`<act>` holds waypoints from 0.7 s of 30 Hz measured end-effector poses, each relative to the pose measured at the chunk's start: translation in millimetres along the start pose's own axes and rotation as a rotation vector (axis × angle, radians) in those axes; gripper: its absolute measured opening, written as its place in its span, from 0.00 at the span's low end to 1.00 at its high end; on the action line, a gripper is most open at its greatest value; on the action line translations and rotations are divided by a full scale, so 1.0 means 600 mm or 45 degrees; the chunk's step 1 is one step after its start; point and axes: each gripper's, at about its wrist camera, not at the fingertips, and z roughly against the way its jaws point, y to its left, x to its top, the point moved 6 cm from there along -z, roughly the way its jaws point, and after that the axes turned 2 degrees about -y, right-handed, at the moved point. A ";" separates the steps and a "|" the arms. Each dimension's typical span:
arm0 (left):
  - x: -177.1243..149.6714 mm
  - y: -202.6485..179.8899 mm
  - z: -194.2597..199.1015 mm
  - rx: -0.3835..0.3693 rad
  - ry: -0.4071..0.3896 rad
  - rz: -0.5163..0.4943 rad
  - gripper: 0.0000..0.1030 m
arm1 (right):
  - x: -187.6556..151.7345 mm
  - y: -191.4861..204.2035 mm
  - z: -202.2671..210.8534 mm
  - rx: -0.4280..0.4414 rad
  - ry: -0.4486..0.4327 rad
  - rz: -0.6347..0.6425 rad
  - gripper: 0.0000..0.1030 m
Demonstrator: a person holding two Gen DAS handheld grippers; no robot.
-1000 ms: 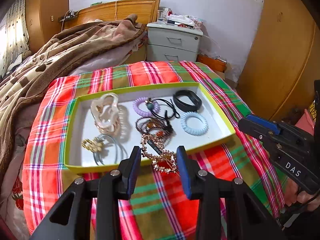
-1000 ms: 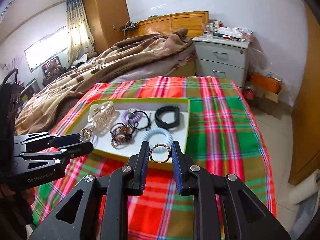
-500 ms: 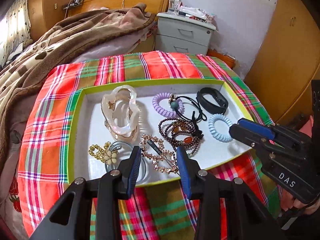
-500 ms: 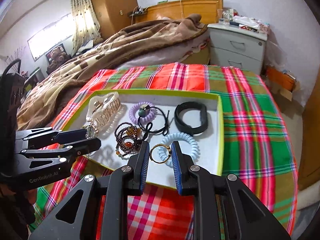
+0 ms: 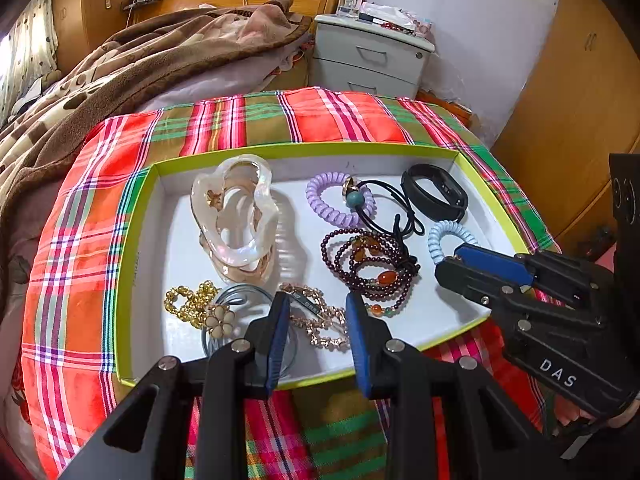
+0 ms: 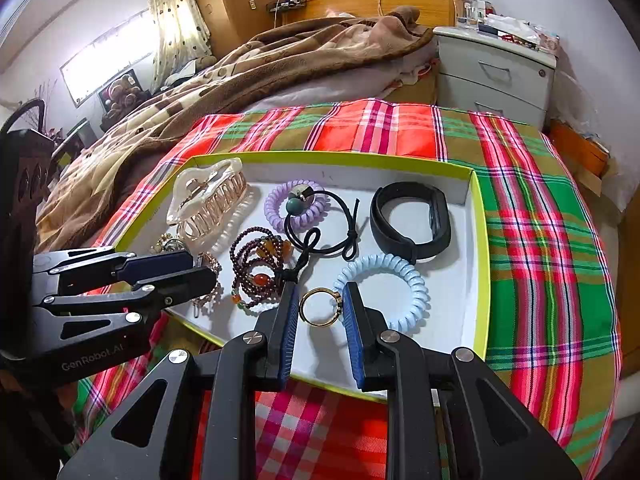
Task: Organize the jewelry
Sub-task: 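Carry the gold ring in the right tool and gold chain bracelet in the left into the box, then open the right tool to drop the gold ring while the left tool releases the chain bracelet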
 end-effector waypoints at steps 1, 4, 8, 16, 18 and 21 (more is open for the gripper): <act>0.000 0.000 0.000 0.000 -0.001 -0.001 0.29 | 0.001 -0.001 -0.001 -0.002 0.000 0.003 0.23; 0.001 0.002 -0.002 0.006 0.002 0.006 0.29 | 0.002 0.001 -0.003 0.005 0.004 0.008 0.23; 0.000 0.004 0.000 0.010 -0.004 0.014 0.29 | 0.001 0.008 -0.004 0.012 0.007 0.038 0.23; -0.001 0.004 0.003 0.008 -0.008 0.024 0.29 | 0.000 0.012 -0.005 -0.027 0.011 0.075 0.23; -0.001 0.004 0.006 0.009 -0.012 0.025 0.30 | 0.000 0.014 -0.006 -0.038 0.013 0.088 0.23; -0.002 0.004 0.008 0.002 -0.015 0.030 0.30 | -0.002 0.017 -0.004 -0.042 0.010 0.091 0.23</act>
